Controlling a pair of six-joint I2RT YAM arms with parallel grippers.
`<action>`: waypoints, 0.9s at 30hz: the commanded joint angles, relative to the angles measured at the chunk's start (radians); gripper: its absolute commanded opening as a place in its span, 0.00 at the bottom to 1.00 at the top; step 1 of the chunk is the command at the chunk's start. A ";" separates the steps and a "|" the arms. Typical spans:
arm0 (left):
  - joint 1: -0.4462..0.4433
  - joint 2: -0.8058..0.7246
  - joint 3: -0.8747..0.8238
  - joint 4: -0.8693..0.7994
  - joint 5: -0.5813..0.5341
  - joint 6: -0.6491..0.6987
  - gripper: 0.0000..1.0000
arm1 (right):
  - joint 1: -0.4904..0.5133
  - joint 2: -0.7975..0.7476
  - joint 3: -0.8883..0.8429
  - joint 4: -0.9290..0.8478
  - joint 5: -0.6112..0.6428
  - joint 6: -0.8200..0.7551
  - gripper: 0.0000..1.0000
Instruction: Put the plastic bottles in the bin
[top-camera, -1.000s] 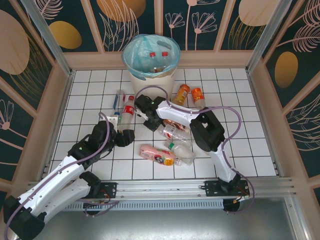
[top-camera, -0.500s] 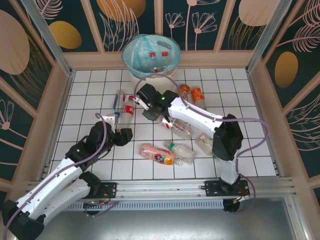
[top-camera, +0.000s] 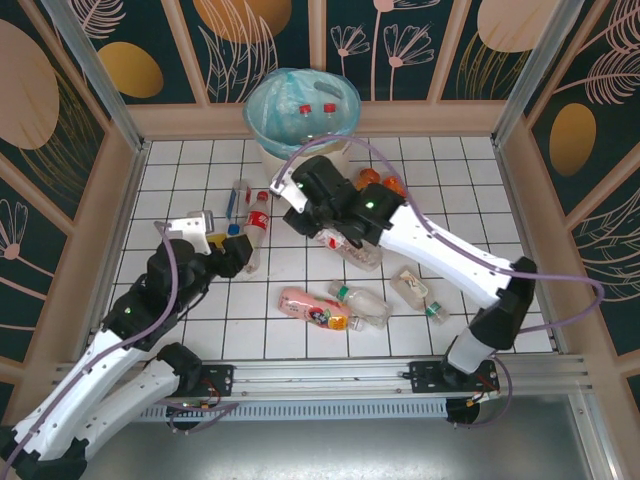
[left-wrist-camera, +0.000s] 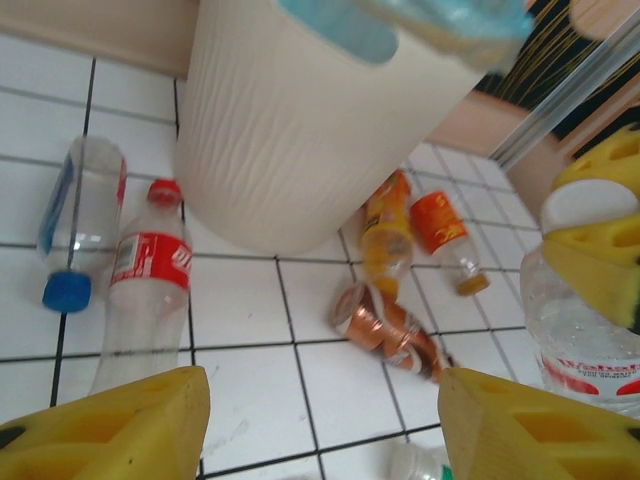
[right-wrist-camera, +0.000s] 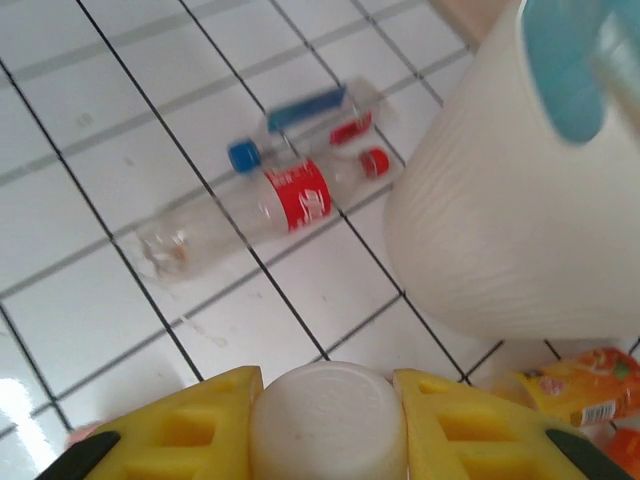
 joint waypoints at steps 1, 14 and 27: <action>0.004 -0.021 0.073 0.087 0.007 0.034 0.62 | 0.005 -0.094 0.039 0.079 -0.101 -0.023 0.18; 0.004 0.126 0.412 0.268 0.026 0.124 0.59 | -0.042 -0.159 0.283 0.386 -0.210 -0.048 0.13; 0.004 0.402 0.660 0.262 -0.282 0.114 0.59 | -0.339 0.153 0.571 0.771 -0.363 0.113 0.12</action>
